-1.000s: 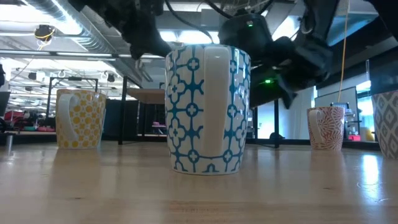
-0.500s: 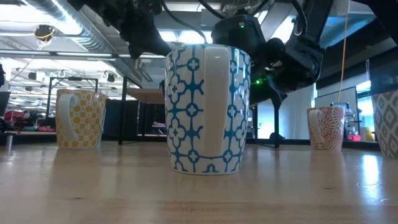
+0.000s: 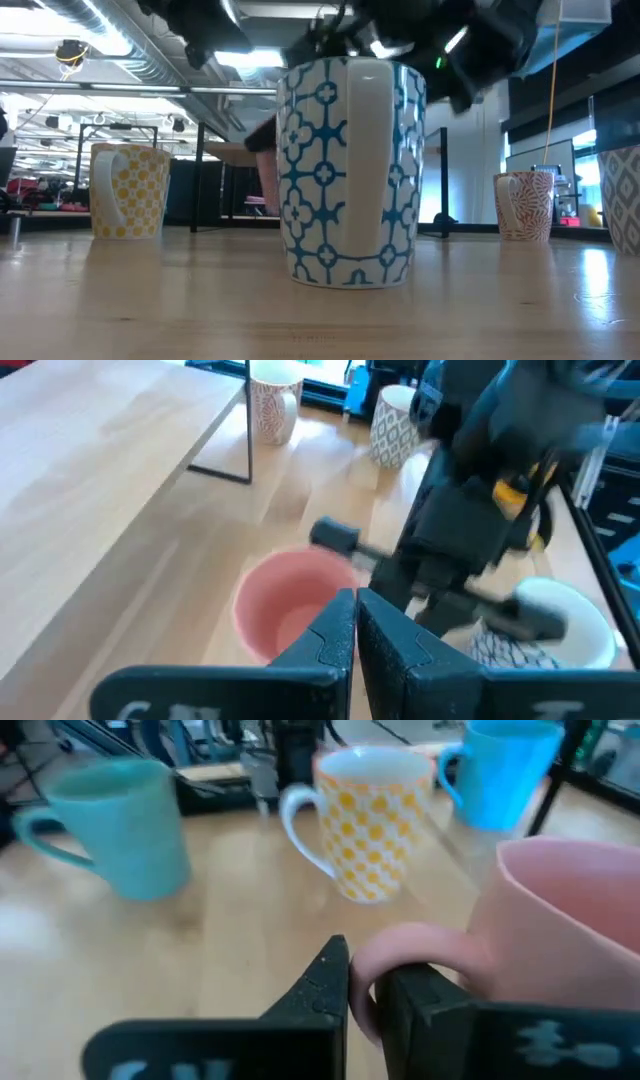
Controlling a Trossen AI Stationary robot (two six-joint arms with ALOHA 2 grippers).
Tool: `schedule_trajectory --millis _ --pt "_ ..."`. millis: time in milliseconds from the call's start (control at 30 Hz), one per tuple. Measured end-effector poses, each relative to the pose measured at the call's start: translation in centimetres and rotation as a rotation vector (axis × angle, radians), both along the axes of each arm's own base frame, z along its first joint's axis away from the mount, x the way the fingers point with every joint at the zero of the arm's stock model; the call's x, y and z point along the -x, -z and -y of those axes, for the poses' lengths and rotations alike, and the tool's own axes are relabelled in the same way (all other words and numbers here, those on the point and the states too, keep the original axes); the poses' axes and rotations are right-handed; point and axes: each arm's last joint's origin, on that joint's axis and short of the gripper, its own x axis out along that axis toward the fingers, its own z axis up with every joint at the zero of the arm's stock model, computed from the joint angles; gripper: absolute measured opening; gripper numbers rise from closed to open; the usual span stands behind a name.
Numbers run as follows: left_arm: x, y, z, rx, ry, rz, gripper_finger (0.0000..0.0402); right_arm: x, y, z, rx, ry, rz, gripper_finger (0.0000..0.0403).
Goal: Place coffee mugs
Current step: Put the pink mug on the shelf
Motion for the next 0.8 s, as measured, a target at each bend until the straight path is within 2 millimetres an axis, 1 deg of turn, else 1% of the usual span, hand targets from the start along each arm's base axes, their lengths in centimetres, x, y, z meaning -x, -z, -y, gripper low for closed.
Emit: schedule_trajectory --millis 167,333,500,533,633,733,800 --pt "1.5 -1.2 0.0 -0.002 -0.001 0.057 0.0009 1.7 -2.8 0.5 0.020 0.027 -0.048 0.0014" --pt "2.3 -1.8 0.0 -0.003 -0.003 0.092 0.0009 3.8 -7.4 1.6 0.021 0.041 0.022 0.0014" --pt "2.4 -1.9 0.1 -0.001 -0.004 0.092 0.0009 6.9 -12.4 2.9 0.023 0.022 0.048 0.0014" --pt "2.4 -1.9 0.1 -0.002 -0.003 0.092 0.0009 7.7 -13.5 3.3 0.020 0.013 0.060 0.0014" --pt "2.2 -1.7 0.0 -0.007 -0.010 0.082 0.0009 9.9 -15.8 5.1 0.018 0.007 0.066 0.0014" --pt "2.2 -1.7 -0.1 -0.021 -0.041 0.084 0.0009 11.9 -17.5 7.2 0.011 0.007 0.079 0.0014" --pt "2.1 -1.6 -0.2 -0.032 -0.065 0.076 0.0009 12.9 -18.3 8.7 0.016 -0.006 0.089 0.0014"
